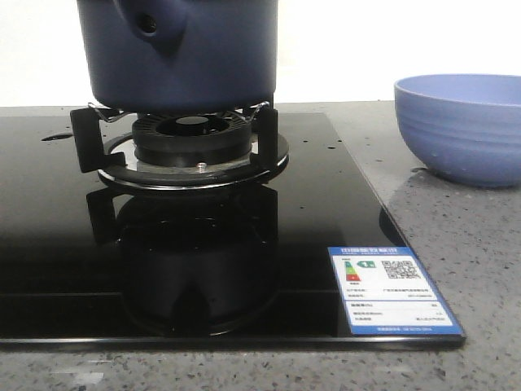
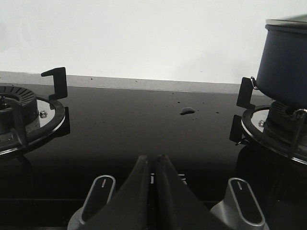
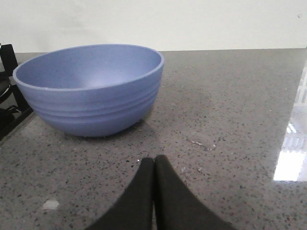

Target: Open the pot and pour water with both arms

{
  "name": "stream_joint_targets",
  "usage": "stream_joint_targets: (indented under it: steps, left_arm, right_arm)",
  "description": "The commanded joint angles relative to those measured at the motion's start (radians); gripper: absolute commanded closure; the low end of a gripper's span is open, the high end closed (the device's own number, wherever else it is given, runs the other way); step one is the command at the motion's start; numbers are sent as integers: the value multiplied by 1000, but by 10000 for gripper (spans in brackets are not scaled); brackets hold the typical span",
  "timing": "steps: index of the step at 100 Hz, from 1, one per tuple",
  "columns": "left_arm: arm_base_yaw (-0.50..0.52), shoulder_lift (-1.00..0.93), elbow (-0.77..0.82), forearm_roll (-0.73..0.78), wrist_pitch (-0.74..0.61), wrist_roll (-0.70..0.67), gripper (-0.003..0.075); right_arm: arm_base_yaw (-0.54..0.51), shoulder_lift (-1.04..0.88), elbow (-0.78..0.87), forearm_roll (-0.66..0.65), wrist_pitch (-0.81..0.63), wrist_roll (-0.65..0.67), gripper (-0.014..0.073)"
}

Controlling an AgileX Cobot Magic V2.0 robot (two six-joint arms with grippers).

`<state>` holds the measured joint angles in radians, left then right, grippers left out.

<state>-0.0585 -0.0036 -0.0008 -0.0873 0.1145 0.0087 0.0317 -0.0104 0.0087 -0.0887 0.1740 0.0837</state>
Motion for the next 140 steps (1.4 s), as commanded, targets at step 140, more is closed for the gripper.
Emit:
stream_joint_targets:
  steps: [140]
  left_arm:
    - [2,-27,33,-179,-86,-9,741]
  right_arm:
    - [-2,-17,24,181,-161,-1,655]
